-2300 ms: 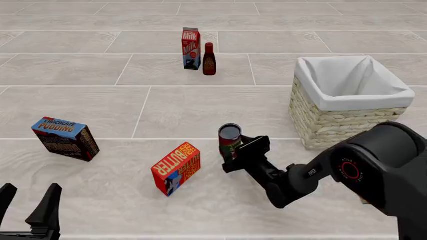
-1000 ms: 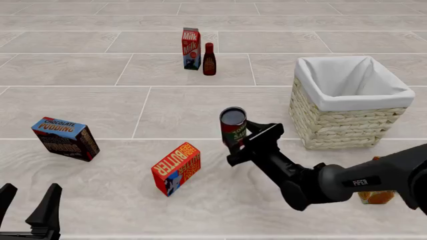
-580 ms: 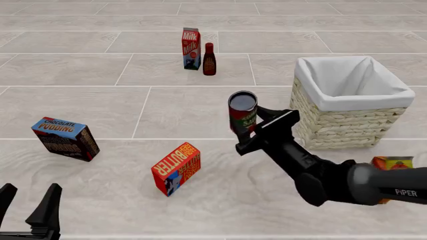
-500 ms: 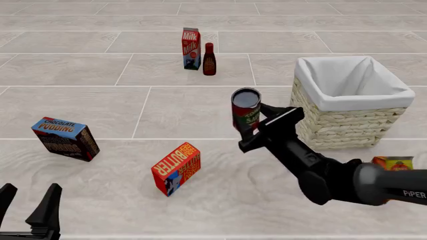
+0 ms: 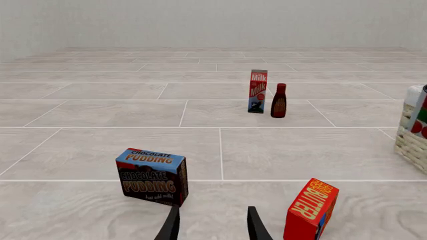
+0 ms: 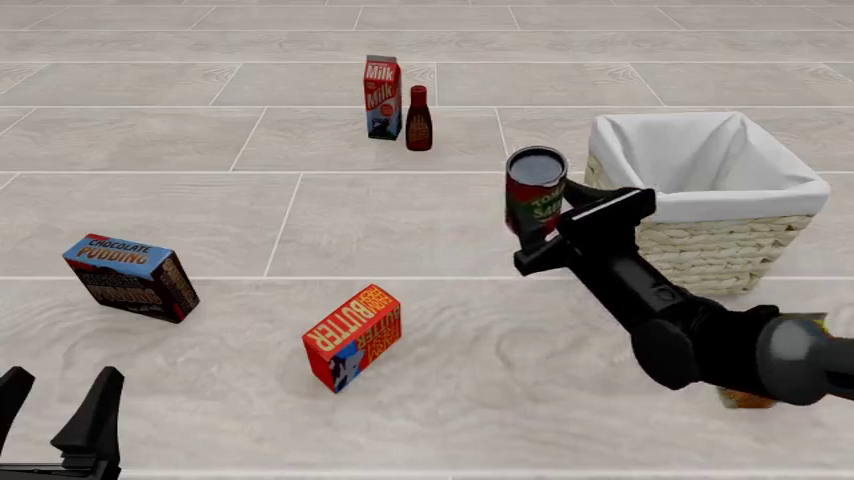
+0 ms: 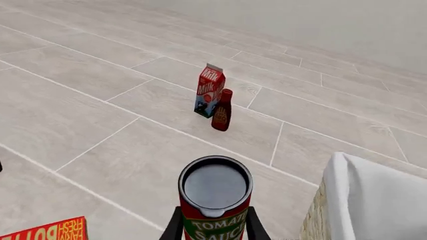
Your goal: Pick the tomato sauce and place it in the basket.
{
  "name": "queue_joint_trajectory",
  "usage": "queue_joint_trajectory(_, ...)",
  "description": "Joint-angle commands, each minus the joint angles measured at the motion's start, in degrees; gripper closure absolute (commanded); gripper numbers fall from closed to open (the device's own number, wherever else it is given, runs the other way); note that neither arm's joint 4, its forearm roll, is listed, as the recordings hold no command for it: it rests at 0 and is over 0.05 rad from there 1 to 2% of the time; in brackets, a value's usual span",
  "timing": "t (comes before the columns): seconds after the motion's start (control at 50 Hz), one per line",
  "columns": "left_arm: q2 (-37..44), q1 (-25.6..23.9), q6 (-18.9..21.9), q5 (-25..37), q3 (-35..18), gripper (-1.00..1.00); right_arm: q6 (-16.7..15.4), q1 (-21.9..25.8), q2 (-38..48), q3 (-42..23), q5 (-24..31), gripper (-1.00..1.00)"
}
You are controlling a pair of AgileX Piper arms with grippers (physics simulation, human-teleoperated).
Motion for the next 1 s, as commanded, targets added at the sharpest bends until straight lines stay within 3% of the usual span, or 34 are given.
queue_joint_trajectory(0.02,0.0,0.0,0.0,0.0,0.0,-1.0,0.82,-2.79,-1.38,-0.81,1.21,1.0)
queue_joint_trajectory(1.0,0.0,0.0,0.0,0.0,0.0,-1.0,3.55,-11.42,-10.91,-4.71,8.24,1.0)
